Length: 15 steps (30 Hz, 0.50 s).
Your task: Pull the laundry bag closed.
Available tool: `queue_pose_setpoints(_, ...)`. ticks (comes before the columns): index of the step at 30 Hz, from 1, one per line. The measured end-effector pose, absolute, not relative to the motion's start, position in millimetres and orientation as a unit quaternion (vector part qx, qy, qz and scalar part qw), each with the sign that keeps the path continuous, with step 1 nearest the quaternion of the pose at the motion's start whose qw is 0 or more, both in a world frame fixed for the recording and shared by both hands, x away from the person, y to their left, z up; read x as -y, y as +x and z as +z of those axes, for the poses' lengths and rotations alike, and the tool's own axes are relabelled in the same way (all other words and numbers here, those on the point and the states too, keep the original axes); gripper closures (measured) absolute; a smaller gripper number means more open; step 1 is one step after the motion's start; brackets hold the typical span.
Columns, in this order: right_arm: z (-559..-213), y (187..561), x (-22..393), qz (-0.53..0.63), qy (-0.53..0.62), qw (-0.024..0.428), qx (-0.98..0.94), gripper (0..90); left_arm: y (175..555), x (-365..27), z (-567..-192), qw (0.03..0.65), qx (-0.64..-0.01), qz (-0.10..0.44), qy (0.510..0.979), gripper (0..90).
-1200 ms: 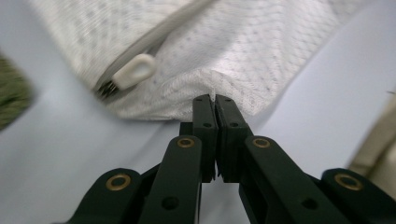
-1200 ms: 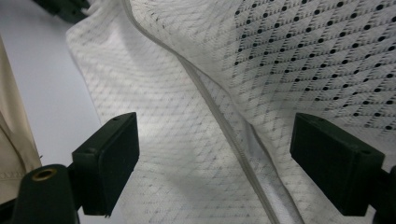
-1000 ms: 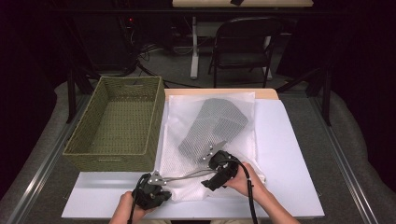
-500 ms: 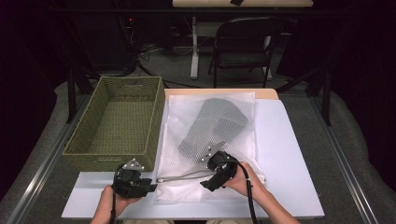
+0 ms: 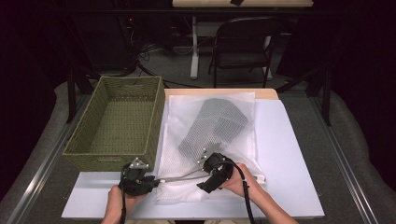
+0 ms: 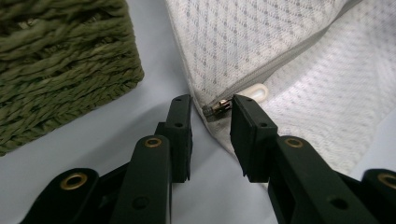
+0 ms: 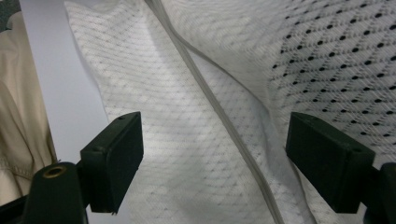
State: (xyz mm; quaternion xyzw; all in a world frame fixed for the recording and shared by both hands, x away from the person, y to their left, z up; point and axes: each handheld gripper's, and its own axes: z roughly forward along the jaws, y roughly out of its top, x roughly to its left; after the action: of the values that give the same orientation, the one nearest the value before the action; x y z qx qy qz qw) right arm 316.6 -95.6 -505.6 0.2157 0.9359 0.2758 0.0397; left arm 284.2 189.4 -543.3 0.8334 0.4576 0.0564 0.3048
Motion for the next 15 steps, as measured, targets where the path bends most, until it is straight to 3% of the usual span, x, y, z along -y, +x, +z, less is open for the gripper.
queue_pose_setpoints(10,-506.5,313.6,85.1,0.282,0.193,0.030,-0.939,24.9,290.0,-183.5,-548.1,0.314,-0.446,0.057,0.837,60.0)
queue_pose_setpoints(15,-505.9,312.8,83.5,0.286,0.191,0.029,-0.939,25.2,292.8,-186.5,-550.1,0.334,-0.458,0.039,0.823,67.9)
